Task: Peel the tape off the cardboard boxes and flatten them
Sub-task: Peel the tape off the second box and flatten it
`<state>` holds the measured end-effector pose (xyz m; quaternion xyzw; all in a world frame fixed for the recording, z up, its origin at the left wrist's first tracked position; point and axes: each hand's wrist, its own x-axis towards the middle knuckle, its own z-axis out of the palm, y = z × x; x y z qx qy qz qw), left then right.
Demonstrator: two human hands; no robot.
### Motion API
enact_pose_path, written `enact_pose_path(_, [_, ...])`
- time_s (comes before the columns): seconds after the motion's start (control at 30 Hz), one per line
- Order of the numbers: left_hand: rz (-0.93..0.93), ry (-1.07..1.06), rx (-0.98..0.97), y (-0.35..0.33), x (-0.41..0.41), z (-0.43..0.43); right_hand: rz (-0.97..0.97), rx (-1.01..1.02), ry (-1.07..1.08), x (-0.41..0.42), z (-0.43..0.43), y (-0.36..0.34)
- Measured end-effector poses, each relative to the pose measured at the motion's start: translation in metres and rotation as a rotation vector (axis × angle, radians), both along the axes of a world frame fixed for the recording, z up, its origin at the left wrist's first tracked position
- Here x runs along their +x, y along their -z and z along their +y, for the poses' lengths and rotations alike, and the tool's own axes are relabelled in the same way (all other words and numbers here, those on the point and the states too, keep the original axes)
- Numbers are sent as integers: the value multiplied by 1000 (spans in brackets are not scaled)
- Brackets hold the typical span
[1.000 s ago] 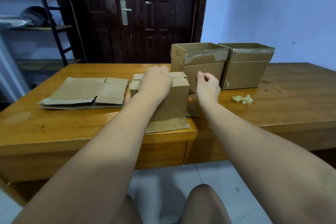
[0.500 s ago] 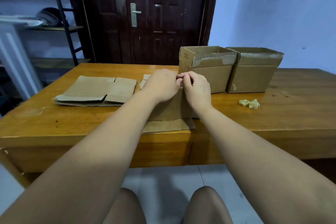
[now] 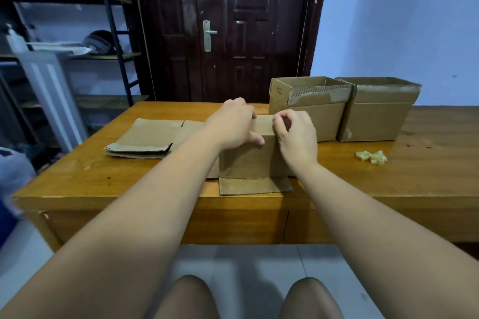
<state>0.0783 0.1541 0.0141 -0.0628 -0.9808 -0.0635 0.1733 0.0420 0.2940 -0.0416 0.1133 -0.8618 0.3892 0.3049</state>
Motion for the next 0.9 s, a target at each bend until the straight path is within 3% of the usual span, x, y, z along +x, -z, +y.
enact_pose_path(0.13, [76,-60,-39,3,1,-3,34,44,103,6,2,-5])
enact_pose_path(0.23, [62,-60,37,2,4,-5,27,32,28,7,3,-9])
enact_pose_path(0.4, [-37,91,234,-6,12,-23,-162,-358,-232,6,18,-7])
enact_pose_path(0.47, [13,99,193,-9,15,-25,-239,-397,-296,8,20,-13])
enact_pose_path(0.57, [135,117,-21,-11,23,-19,-421,-443,-236,6,17,-20])
enact_pose_path(0.63, [75,172,-46,-14,27,-19,-505,-487,-210,5,17,-25])
enact_pose_path(0.77, [-295,186,262,-30,39,-24,-615,-343,-266,1,25,-44])
enact_pose_path(0.9, [-486,86,622,-29,38,-30,-710,30,-291,-6,28,-73])
